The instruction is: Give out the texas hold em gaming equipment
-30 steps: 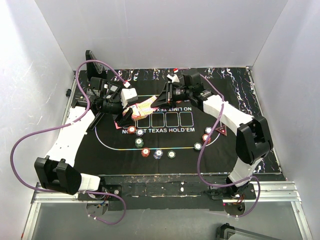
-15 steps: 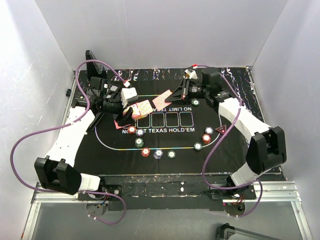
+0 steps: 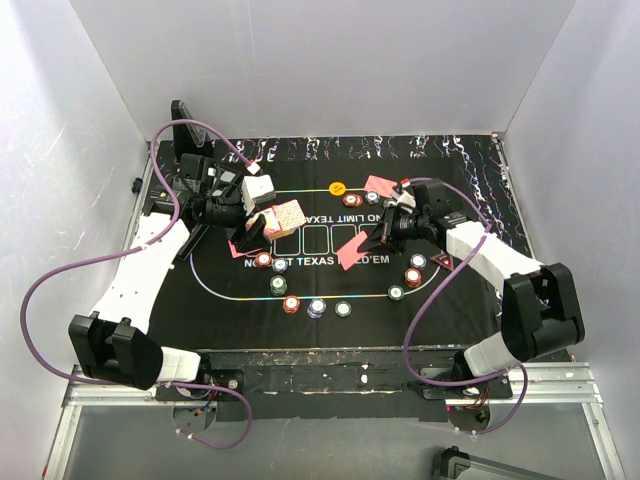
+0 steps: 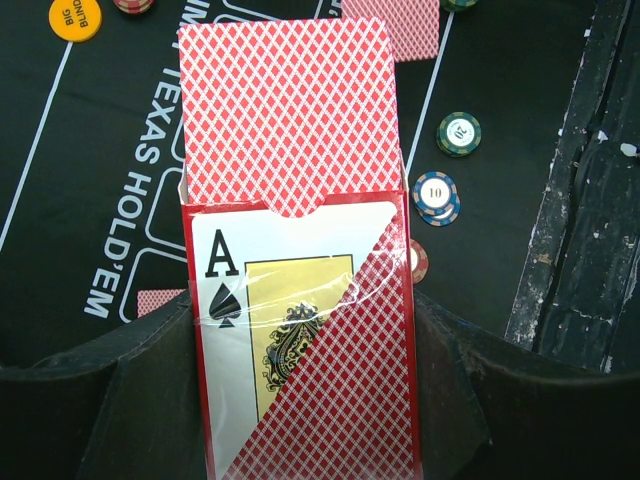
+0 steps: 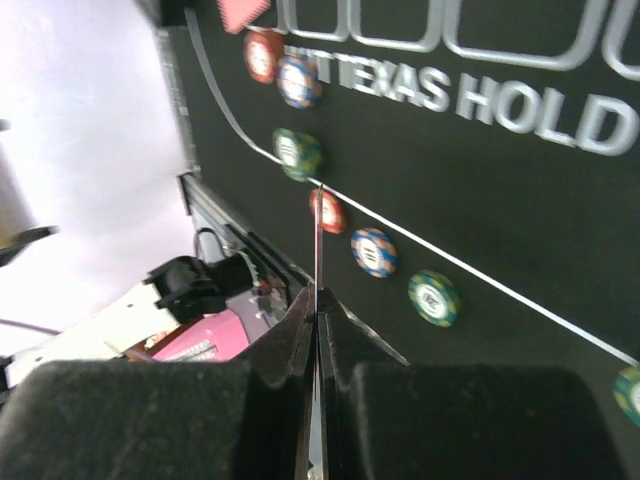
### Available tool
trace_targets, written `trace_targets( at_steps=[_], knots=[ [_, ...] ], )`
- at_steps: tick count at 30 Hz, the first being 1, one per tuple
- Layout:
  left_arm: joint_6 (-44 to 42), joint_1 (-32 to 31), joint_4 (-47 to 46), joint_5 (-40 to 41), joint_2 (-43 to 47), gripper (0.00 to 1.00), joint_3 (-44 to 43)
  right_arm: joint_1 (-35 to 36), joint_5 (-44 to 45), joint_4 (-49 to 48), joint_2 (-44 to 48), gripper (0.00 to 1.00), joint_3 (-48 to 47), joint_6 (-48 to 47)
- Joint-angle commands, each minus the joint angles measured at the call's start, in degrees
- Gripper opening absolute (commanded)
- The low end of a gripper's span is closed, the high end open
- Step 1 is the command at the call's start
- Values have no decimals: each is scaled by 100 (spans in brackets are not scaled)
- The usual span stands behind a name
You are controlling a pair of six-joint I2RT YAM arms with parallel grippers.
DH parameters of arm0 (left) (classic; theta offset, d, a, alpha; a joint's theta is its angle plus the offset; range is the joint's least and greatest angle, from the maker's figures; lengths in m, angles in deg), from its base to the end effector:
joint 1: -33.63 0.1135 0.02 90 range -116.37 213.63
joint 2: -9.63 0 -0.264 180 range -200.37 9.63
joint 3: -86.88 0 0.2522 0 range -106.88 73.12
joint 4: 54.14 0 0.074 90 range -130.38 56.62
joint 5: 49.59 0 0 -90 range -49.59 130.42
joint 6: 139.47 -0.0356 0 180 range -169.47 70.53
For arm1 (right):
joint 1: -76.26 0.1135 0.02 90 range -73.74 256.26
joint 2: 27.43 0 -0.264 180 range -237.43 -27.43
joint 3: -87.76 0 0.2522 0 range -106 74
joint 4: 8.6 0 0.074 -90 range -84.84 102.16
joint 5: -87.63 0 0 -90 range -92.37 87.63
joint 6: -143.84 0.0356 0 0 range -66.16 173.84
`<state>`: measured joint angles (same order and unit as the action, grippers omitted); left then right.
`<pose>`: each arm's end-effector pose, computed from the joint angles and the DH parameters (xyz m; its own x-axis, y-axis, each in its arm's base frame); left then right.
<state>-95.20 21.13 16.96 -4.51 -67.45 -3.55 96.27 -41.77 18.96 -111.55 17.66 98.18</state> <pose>0.2477 -0.0807 0.3451 -0.2032 0.5644 -0.8001 0.9550 0.2946 -0.0348 0.2869 0.1285 0.2476 -0.9426 0.2315 -0.2406 -0.0723 0.5618 0.8241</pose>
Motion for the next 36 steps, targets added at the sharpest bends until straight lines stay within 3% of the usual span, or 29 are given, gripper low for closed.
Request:
trace_targets(
  at_steps=[1,16,21,24,28,32,36],
  knots=[
    [38,19,-127,-271,220,0,-200,3,432,281,-175,7,263,-479],
    [12,27,-74,-280,263,0,-200,-120,2392,1028,-202,7,694,-848],
    [3,19,-57,-271,263,0,-209,-147,2682,1089,-175,23,668,-839],
    [-6,19,-39,-253,281,0,-191,-182,2788,1168,-149,27,624,-830],
    [-14,19,-30,-262,299,0,-191,-182,2867,1309,-70,47,545,-848],
    [-32,27,-13,-280,299,0,-191,-190,2832,1414,114,55,483,-857],
    [-49,19,23,-289,307,0,-165,-182,2920,1634,413,55,264,-839]
  ],
)
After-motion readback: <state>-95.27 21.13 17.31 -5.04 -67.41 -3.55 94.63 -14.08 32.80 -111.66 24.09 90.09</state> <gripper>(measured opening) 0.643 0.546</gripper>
